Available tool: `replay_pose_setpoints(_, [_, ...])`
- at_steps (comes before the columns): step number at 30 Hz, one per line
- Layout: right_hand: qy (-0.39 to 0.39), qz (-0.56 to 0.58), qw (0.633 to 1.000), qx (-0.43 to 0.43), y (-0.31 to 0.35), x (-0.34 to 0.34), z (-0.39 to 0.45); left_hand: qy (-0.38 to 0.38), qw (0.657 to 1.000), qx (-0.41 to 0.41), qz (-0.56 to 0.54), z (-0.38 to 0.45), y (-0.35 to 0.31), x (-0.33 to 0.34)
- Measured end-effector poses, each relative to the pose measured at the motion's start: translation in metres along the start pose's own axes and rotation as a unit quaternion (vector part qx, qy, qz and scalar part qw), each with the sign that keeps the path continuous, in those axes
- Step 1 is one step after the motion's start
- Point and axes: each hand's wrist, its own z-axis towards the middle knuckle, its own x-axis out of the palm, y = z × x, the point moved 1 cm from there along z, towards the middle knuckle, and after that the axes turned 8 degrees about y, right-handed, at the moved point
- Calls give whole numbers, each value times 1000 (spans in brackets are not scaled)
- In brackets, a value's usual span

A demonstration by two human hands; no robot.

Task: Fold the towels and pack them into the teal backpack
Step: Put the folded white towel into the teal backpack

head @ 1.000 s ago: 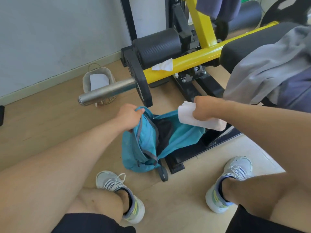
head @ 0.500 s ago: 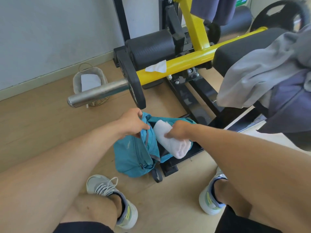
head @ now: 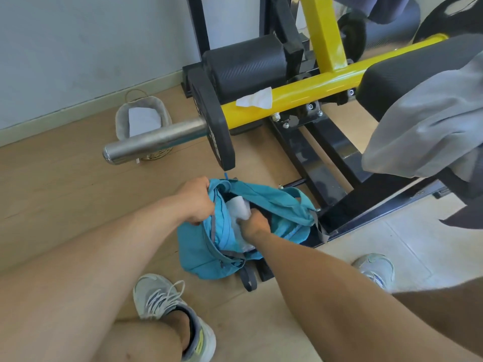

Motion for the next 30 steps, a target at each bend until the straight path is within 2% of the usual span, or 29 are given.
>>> replay_pose_setpoints(2, [-66, 54, 996, 12, -8, 5, 7, -5, 999, -21, 33, 2, 5, -2])
replay_pose_setpoints(4, [-99, 107, 989, 8, -13, 8, 13, 0, 998, -32, 51, 3, 5, -3])
replay_pose_setpoints(7, [-128, 119, 984, -24, -11, 7, 16, 16, 996, -16, 85, 2, -1, -1])
replay_pose_setpoints(9, [-111, 114, 987, -29, -7, 6, 22, 24, 995, 4, 101, 3, -6, 1])
replay_pose_setpoints(12, [-12, 58, 998, 10, -3, 7, 34, 34, 993, 8, 112, 4, -12, 5])
replay_pose_setpoints(14, [13, 21, 999, 30, -6, 8, 38, 40, 991, -2, 129, 5, -14, 7])
replay_pose_setpoints(20, [-7, -40, 999, -9, -17, 9, 32, 44, 982, -64, 169, 8, -15, 7])
replay_pose_setpoints(24, [-18, -92, 995, -33, -18, -9, 15, 31, 976, -73, 202, 7, -18, 4])
replay_pose_setpoints(26, [-10, -166, 985, -47, -17, -23, -1, 16, 977, -60, 202, 5, -22, 3])
replay_pose_setpoints(30, [44, -340, 935, -95, -3, -58, -40, -27, 983, -7, 181, 7, -32, 7])
